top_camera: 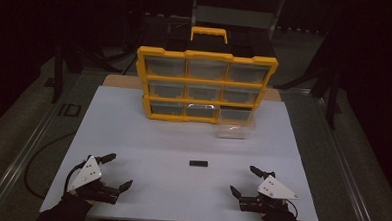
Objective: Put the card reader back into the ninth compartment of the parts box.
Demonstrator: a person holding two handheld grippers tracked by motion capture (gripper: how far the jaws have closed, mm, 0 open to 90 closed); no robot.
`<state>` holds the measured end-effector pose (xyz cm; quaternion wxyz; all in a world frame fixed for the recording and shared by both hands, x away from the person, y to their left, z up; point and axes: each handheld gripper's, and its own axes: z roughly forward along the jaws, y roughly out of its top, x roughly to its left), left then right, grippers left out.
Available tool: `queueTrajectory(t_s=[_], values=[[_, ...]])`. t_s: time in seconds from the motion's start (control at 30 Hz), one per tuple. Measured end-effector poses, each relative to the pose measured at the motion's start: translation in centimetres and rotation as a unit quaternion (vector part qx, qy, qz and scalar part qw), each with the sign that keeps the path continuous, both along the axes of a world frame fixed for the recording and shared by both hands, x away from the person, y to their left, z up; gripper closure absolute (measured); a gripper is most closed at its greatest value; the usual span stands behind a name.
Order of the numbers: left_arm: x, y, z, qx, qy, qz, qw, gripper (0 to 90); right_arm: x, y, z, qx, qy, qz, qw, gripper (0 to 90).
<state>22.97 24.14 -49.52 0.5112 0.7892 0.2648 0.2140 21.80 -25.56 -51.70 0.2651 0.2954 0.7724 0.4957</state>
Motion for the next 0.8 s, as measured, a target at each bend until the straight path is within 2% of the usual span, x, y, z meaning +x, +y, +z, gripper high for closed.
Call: queueTrajectory(t_s=[0.13, 0.5, 0.6, 0.8], values=[[0.5, -0.4, 0.8, 0.014, 0.003, -0.012, 0.9998, 0.5, 0.0, 0.1, 0.0, 0.002, 0.001, 0.001, 1.0000, 8.3], [1.7, -1.6, 3.0, 0.026, 0.001, -0.038, 0.9989, 0.5, 0.0, 0.1, 0.0, 0.002, 0.003, 0.004, 1.0000, 8.3], [2.0, -2.1, 3.7, 0.030, -0.004, -0.046, 0.9985, 0.5, 0.0, 0.1, 0.0, 0.001, 0.003, 0.004, 1.0000, 8.3], [2.7, -3.0, 4.6, 0.039, 0.001, -0.068, 0.9969, 0.5, 0.1, 0.1, 0.0, 0.002, 0.005, 0.004, 1.0000, 8.3]])
